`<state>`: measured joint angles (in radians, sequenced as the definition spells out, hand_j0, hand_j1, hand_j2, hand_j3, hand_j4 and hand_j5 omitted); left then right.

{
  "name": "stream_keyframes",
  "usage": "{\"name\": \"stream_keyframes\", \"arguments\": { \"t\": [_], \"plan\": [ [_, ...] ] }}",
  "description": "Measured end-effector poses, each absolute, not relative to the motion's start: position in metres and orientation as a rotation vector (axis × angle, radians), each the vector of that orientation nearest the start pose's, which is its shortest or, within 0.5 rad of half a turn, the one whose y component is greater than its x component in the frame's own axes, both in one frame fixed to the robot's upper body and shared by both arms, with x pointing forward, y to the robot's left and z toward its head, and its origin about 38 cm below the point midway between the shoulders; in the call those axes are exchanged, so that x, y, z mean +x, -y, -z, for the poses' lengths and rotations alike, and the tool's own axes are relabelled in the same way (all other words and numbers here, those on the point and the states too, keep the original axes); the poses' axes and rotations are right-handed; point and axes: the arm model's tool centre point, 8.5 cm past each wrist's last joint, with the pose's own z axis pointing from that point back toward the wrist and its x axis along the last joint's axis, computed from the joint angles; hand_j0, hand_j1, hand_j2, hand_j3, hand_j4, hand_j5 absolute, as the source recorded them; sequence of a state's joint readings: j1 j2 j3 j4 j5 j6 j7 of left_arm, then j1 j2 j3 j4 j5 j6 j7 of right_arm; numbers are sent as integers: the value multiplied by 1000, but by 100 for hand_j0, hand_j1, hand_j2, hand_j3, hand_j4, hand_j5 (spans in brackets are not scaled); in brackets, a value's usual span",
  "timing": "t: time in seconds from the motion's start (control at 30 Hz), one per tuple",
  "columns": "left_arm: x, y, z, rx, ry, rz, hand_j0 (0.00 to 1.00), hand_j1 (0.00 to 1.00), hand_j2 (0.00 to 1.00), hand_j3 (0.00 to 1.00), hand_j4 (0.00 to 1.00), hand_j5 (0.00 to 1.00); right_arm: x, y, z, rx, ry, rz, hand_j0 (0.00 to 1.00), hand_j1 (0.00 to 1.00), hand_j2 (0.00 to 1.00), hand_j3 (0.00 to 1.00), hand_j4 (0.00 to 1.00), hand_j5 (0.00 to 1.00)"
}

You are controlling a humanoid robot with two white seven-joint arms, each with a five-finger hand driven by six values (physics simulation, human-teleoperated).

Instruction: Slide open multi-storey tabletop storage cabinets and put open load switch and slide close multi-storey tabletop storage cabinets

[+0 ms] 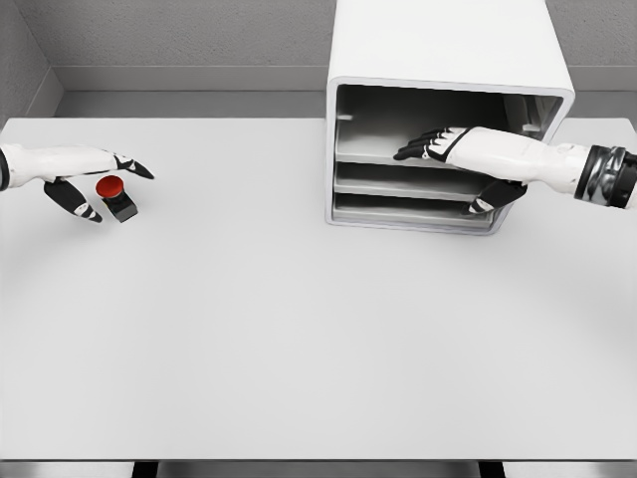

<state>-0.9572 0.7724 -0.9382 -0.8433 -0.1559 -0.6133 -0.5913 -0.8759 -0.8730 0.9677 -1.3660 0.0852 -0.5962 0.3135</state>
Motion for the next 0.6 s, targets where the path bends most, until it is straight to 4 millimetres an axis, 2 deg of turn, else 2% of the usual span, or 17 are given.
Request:
{"name": "stream_keyframes", "arguments": {
  "t": [0.13,0.47,0.6],
  "plan": [
    [500,-395,-191,321,1102,1807,75,75,75,75,75,75,449,286,-231,-214,1621,-1906,100,100,100,100,100,100],
    [500,-397,-189,321,1096,1803,72,72,72,72,72,72,441,284,-232,-196,1640,-1911,100,100,100,100,100,100],
    [500,-398,-189,321,1095,1801,65,65,65,65,65,65,440,285,-228,-190,1634,-1904,100,100,100,100,100,100]
  ]
}}
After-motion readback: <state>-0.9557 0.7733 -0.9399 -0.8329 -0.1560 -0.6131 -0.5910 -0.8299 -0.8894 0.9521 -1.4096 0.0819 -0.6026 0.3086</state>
